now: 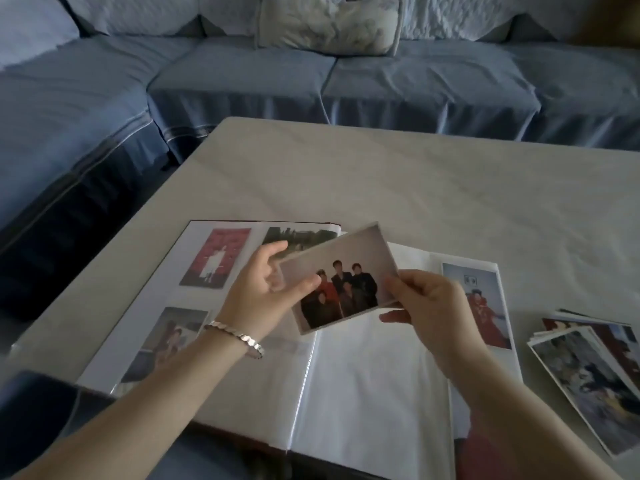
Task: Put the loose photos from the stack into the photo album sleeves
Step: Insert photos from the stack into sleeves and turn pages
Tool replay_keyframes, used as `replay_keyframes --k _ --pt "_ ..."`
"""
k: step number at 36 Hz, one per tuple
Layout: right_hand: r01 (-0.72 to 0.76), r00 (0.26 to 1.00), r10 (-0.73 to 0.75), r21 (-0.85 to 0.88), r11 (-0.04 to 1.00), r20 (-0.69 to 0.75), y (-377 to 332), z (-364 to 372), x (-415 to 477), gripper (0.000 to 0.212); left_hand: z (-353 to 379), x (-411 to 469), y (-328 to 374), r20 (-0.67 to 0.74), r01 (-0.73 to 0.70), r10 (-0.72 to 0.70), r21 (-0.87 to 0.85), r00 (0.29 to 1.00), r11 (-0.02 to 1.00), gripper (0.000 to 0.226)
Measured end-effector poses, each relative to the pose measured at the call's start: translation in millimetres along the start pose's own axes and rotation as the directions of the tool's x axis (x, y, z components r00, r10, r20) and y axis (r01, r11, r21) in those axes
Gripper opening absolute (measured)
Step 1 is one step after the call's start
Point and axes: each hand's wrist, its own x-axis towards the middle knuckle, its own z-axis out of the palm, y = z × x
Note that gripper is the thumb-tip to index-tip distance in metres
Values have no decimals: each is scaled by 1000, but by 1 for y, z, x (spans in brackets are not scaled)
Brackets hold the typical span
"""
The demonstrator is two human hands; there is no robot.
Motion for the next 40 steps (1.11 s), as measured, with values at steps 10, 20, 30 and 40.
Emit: replay_keyframes --k 10,20,30,40 --pt "-139 982 142 -34 990 125 34 57 12 29 -5 -5 -47 -77 180 -293 -635 953 752 24" --pt "378 912 -54 -781 497 406 55 71 61 44 -62 11 -92 -435 -35 -18 -112 900 993 60" --pt "432 901 -134 -831 349 413 68 77 63 45 -72 23 -141 -619 -52 -117 -248 777 967 59" --pt "432 901 -138 -830 352 410 67 76 61 44 -67 22 -157 -663 -76 -127 -269 738 960 58"
